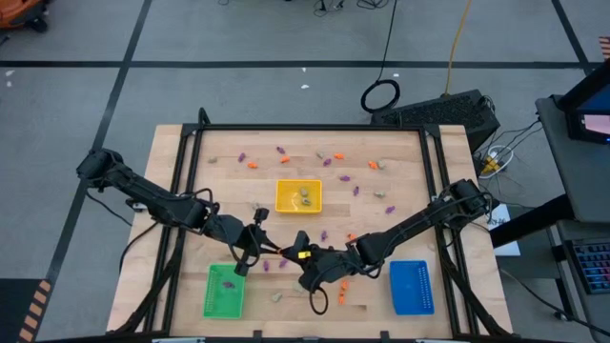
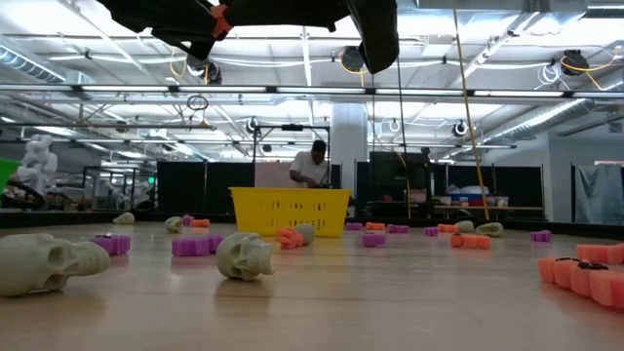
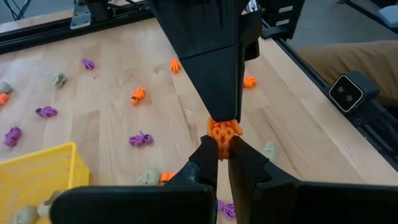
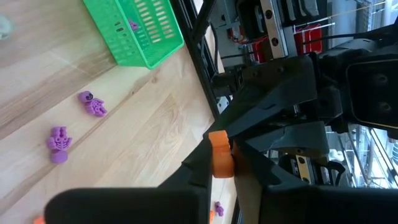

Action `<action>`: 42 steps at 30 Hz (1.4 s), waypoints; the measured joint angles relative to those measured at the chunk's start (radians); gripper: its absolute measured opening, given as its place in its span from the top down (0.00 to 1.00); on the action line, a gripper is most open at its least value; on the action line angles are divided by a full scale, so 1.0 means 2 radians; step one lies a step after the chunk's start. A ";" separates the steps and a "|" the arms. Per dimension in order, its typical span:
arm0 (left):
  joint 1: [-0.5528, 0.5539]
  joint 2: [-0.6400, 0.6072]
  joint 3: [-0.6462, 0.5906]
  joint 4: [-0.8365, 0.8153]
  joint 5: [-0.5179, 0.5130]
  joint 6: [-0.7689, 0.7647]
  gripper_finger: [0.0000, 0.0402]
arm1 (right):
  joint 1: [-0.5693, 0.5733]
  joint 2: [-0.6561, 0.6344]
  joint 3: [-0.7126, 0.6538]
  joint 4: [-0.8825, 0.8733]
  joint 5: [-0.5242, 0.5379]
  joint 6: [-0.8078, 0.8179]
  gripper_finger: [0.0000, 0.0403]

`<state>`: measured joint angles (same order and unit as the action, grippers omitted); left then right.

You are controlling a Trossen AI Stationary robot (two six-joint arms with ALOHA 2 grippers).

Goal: Sort Halloween decoration
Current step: Put the orange skeleton toy in the blue basket

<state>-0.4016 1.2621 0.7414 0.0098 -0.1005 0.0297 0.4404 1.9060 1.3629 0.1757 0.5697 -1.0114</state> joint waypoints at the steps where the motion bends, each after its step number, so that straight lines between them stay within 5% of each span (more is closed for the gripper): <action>1: 0.000 0.000 0.000 0.000 0.000 0.000 0.96 | 0.000 0.000 0.000 0.000 0.000 0.000 0.94; 5: 0.000 0.000 0.000 0.001 0.000 0.000 0.90 | 0.000 0.000 0.000 0.000 0.000 0.005 0.94; 19: -0.020 0.000 0.000 0.007 -0.002 -0.002 0.36 | 0.035 0.000 0.000 -0.060 0.005 0.152 0.94; 34: -0.022 0.000 0.000 0.026 -0.095 -0.075 0.33 | 0.129 -0.105 0.000 -0.334 -0.001 0.560 0.94; 42: -0.021 0.000 0.000 0.064 -0.098 -0.077 0.33 | 0.144 -0.155 0.000 -0.478 -0.120 0.824 0.94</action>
<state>-0.4446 1.2621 0.7414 0.1382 -0.2967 -0.1244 0.7278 1.5968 1.3636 -0.7797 0.3289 0.6372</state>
